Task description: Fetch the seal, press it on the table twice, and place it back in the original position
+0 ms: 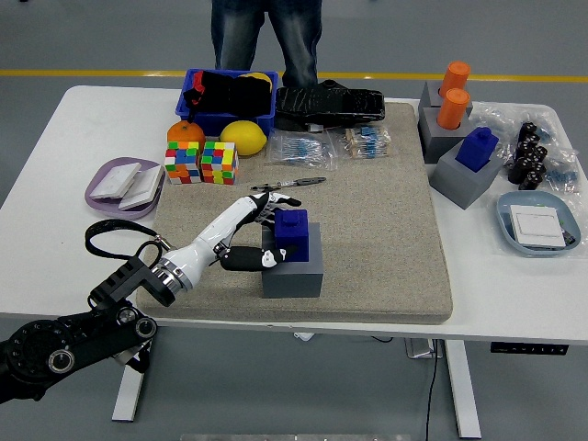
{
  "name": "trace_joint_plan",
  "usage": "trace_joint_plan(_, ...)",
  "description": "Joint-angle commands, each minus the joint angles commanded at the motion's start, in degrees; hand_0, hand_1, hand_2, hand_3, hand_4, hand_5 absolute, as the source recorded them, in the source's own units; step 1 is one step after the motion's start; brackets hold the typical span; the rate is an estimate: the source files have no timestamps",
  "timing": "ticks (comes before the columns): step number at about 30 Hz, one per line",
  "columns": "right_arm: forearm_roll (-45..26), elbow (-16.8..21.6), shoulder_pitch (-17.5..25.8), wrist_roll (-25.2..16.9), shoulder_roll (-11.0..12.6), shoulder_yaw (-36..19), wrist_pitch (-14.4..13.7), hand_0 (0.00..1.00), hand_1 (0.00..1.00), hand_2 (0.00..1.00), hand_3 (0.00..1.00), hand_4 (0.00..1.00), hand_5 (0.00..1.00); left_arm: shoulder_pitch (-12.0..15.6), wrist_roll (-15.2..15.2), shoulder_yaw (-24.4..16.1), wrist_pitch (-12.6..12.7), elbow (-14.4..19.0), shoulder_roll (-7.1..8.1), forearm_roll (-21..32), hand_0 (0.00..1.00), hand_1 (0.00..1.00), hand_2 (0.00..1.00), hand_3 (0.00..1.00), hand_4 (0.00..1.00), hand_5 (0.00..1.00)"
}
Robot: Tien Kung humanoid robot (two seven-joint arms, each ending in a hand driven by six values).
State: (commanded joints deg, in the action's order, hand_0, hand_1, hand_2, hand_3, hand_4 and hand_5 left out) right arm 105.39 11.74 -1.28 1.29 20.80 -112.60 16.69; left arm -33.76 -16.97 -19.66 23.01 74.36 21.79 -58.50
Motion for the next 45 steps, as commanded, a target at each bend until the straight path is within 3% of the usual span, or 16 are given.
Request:
trace_joint_plan(3,0.02,0.01,-0.03,0.01,-0.03,-0.03,0.01,0.793,0.700,0.669,0.650,0.814,0.460,-0.07,-0.13,-0.14,0.01,-0.18,-0.16,0.20,0.550,0.509,0.533,0.787,0.598,0.002)
trace_joint_plan(4,0.02,0.01,-0.05,0.02,-0.04,-0.02,0.03,0.793,0.700,0.669,0.651,0.814,0.460,-0.11,-0.13,-0.19,-0.02,-0.23,-0.19,0.23,0.593,0.595,0.595,0.788,0.622,0.002)
trace_joint_plan(9,0.07,0.03,-0.07,0.04,-0.06,-0.09,0.06,0.793,0.700,0.669,0.651,0.814,0.460,-0.17,-0.11,-0.41,-0.18,-0.53,-0.30,0.32,0.593,0.595,0.595,0.788,0.622,0.002)
trace_joint_plan(10,0.11,0.02,-0.06,0.04,-0.06,-0.14,0.06,0.793,0.700,0.669,0.650,0.814,0.460,-0.15,-0.09,-0.46,-0.29,-0.60,-0.31,0.38,0.644,0.693,0.695,0.789,0.666,0.002)
trace_joint_plan(15,0.12,0.04,-0.07,0.04,-0.03,-0.16,0.08,0.793,0.700,0.669,0.650,0.814,0.460,-0.03,0.15,-0.56,-1.06,-0.77,-0.23,0.54,0.644,0.693,0.695,0.789,0.666,0.002)
trace_joint_plan(16,0.15,0.04,-0.09,0.04,-0.04,-0.20,0.08,0.794,0.700,0.669,0.650,0.814,0.460,-0.04,0.14,-0.52,-1.17,-0.80,-0.21,0.57,0.735,0.768,0.757,0.808,0.768,0.002)
trace_joint_plan(27,0.15,0.07,-0.11,0.00,-0.07,-0.43,0.17,0.794,0.700,0.669,0.651,0.815,0.461,-0.13,-0.15,-0.96,-2.25,-1.20,-0.09,0.94,0.780,0.799,0.788,0.833,0.814,0.002)
trace_joint_plan(28,0.15,0.06,-0.11,0.01,-0.09,-0.44,0.18,0.793,0.700,0.669,0.651,0.814,0.461,-0.13,-0.04,-0.99,-2.43,-1.23,-0.09,0.85,0.859,0.879,0.843,0.859,0.950,0.002)
trace_joint_plan(33,0.21,0.05,-0.05,0.01,-0.10,-0.51,0.21,0.793,0.700,0.669,0.651,0.814,0.461,-0.07,0.00,-1.16,-3.18,-1.33,-0.02,1.14,0.859,0.879,0.843,0.859,0.950,0.002)
trace_joint_plan(34,0.22,0.05,-0.03,0.00,-0.09,-0.53,0.21,0.793,0.700,0.669,0.651,0.815,0.462,-0.07,0.02,-1.21,-3.35,-1.34,-0.01,1.18,0.872,0.901,0.865,0.879,0.998,0.002)
trace_joint_plan(45,0.31,0.04,-0.01,0.03,-0.17,-0.74,0.21,0.794,0.700,0.670,0.651,0.815,0.460,-0.05,-0.13,-2.55,-4.79,-0.86,0.11,2.20,0.874,0.911,0.884,0.887,0.998,0.028)
